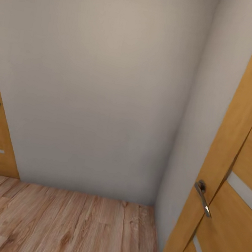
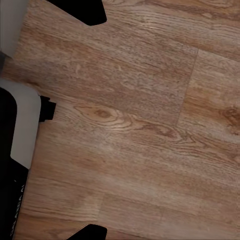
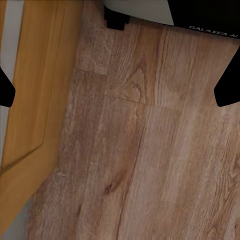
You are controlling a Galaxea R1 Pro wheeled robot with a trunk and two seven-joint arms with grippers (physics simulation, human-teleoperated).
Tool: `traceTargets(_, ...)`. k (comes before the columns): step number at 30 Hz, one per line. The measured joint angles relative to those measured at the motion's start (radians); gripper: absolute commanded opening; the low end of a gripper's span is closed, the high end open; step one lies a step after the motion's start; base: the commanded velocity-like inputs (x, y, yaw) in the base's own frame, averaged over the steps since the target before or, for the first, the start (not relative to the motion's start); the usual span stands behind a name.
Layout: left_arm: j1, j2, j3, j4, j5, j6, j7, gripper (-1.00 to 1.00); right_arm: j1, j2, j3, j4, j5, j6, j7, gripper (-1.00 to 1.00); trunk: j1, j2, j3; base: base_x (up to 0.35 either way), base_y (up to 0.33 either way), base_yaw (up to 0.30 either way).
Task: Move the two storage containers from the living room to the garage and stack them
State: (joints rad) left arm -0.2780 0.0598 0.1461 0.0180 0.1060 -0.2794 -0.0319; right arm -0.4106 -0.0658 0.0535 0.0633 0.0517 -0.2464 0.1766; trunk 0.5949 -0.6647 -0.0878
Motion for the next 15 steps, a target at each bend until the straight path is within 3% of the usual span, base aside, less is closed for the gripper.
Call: traceTargets(15,0.0,0.006,0.001,0.0,0.001,0.001,0.0,1.0,0.0,0.001,0.0,0.0,0.0,0.001,-0.001,1.0,0.0,0.0,0.0,0.318,0.0,0.0)
